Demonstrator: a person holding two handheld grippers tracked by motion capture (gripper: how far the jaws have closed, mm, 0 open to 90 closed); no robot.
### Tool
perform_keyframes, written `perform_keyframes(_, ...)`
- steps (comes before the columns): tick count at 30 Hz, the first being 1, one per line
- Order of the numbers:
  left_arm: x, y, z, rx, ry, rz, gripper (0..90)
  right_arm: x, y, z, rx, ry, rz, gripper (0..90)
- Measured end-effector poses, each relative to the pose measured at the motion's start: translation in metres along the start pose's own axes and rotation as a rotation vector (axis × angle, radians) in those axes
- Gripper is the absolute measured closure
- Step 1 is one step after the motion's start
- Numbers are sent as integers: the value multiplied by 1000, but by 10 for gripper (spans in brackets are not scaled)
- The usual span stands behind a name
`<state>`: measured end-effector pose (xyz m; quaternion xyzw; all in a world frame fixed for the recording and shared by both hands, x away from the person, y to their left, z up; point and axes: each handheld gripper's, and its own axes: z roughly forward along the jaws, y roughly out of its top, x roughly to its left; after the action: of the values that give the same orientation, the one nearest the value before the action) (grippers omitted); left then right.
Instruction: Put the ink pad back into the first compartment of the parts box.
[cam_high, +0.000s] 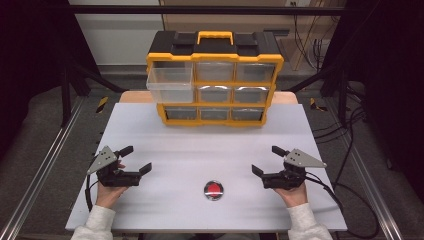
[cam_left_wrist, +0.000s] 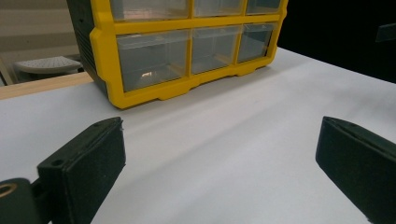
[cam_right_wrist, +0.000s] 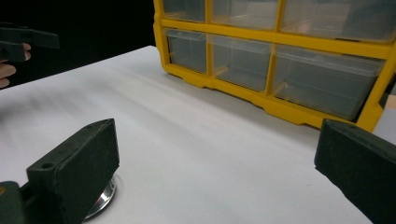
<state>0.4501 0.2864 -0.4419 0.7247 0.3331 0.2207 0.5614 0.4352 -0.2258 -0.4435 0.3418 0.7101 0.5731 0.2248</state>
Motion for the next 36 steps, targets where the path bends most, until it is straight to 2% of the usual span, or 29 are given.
perform_keyframes(11, 0, 0, 0, 2, 4, -3, 12, 18, 3, 15, 56, 25, -25, 4)
perform_keyframes(16, 0, 0, 1, 5, 5, -1, 12, 30, 2, 28, 107, 49, -39, 4)
perform_keyframes(31, 1, -1, 1, 6, 8, -8, 10, 52, 0, 53, 170, 95, -42, 4)
perform_keyframes(36, 1, -1, 0, 6, 10, -8, 11, 61, -2, 62, 194, 110, -57, 4)
